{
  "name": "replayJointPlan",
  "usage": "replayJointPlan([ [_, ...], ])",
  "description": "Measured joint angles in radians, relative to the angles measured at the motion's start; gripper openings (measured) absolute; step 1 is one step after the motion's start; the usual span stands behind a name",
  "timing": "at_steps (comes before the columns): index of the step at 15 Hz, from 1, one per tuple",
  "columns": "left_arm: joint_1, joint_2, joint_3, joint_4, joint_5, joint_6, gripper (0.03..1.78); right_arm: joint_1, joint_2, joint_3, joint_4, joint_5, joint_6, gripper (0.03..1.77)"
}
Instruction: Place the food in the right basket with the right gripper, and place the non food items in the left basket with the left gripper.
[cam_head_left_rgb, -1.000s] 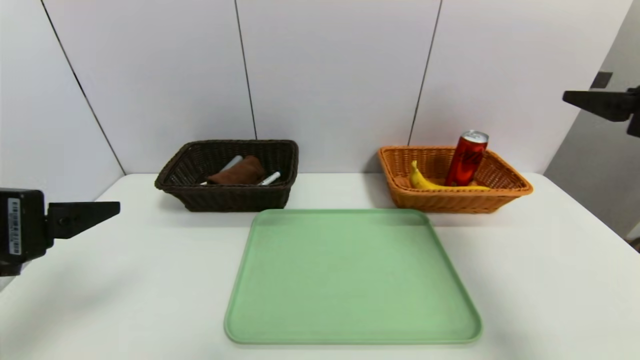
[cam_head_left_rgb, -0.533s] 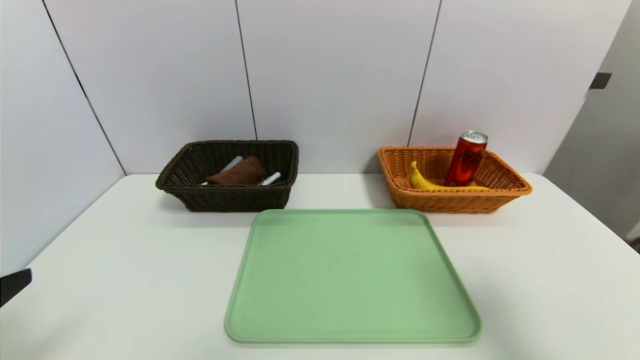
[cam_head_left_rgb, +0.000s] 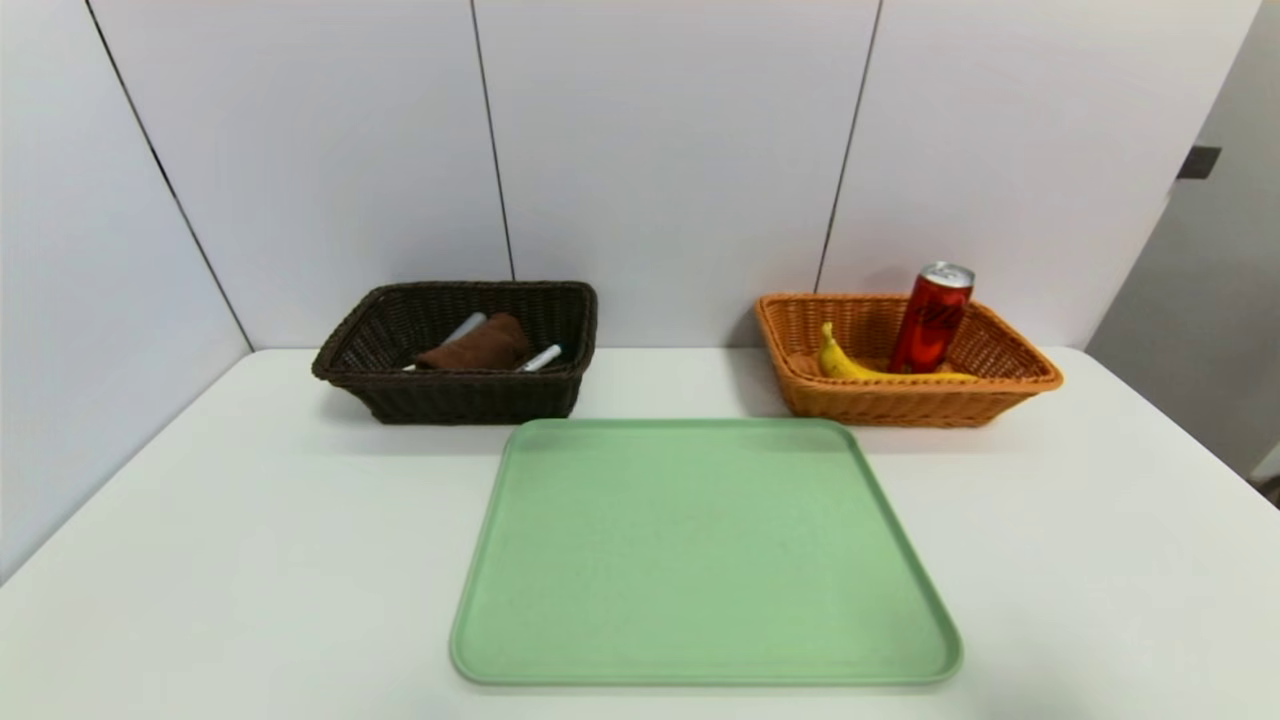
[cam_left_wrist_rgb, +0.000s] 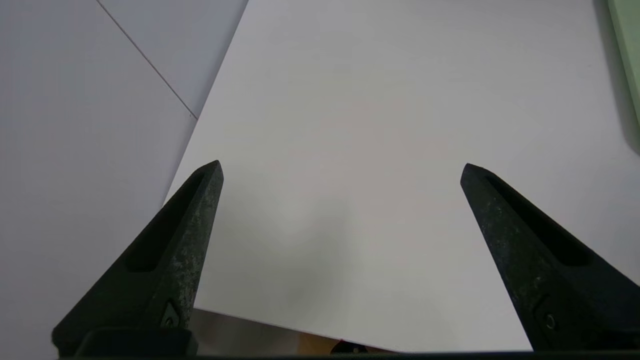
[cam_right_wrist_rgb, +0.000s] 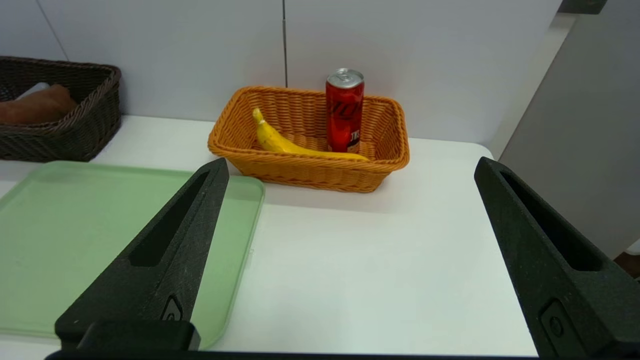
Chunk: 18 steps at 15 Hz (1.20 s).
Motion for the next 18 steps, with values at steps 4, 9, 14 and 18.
replayJointPlan([
  [4,0.01,-0.085,0.032,0.032,-0.04,0.001,1.69,0.007,-0.114,0.108,0.003,0.007,-0.007,1.69],
  [9,0.011,-0.106,0.041,0.028,-0.046,0.018,1.69,0.009,-0.272,0.208,0.107,0.029,-0.027,1.69],
  [14,0.063,-0.16,0.04,0.036,-0.1,0.118,1.69,0.01,-0.346,0.248,0.125,0.063,-0.027,1.69],
  [18,0.087,-0.226,0.098,0.049,-0.131,0.137,1.69,0.01,-0.384,0.293,0.121,0.096,-0.026,1.69],
])
